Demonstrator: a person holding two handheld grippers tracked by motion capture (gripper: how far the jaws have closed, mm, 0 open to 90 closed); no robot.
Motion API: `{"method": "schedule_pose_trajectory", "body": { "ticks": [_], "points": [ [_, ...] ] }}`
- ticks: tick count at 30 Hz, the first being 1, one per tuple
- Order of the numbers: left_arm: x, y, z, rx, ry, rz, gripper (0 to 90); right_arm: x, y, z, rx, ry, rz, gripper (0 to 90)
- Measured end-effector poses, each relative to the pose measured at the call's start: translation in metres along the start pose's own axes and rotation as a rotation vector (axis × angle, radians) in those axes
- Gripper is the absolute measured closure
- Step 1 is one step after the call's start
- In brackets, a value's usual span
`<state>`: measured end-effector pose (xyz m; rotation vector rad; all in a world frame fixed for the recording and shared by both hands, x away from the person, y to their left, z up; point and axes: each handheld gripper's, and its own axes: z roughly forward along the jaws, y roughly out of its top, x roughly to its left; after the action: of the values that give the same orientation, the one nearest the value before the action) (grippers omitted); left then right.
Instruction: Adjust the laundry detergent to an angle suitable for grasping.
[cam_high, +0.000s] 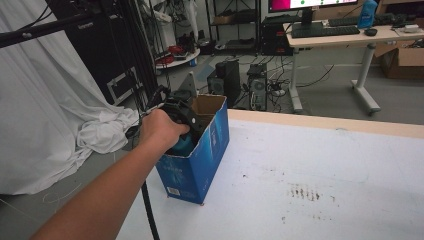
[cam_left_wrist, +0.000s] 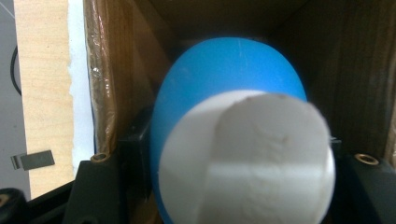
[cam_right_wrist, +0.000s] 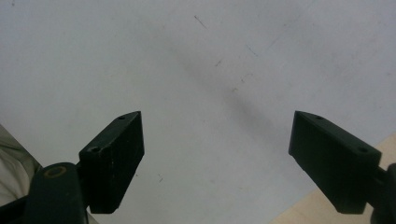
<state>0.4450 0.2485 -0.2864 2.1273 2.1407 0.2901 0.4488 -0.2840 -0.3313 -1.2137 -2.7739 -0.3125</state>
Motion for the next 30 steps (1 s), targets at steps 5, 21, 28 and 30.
{"method": "schedule_pose_trajectory", "body": {
  "ticks": [5,21,28,30],
  "points": [
    [-0.001,0.001,0.001,0.007,-0.003,0.003,33.5,0.001,0.001,0.001,0.003,0.001,0.001,18.0],
    [0.0,0.0,-0.004,0.0,-0.023,-0.005,31.2,0.003,0.002,0.001,0.006,0.004,-0.004,18.0],
    [0.0,-0.001,-0.009,-0.014,-0.028,-0.005,30.0,0.005,0.002,0.001,0.003,0.006,-0.011,18.4],
    [0.0,-0.001,-0.011,-0.018,-0.027,-0.005,29.8,0.005,0.002,0.001,0.003,0.006,-0.013,18.4]
  ]
}}
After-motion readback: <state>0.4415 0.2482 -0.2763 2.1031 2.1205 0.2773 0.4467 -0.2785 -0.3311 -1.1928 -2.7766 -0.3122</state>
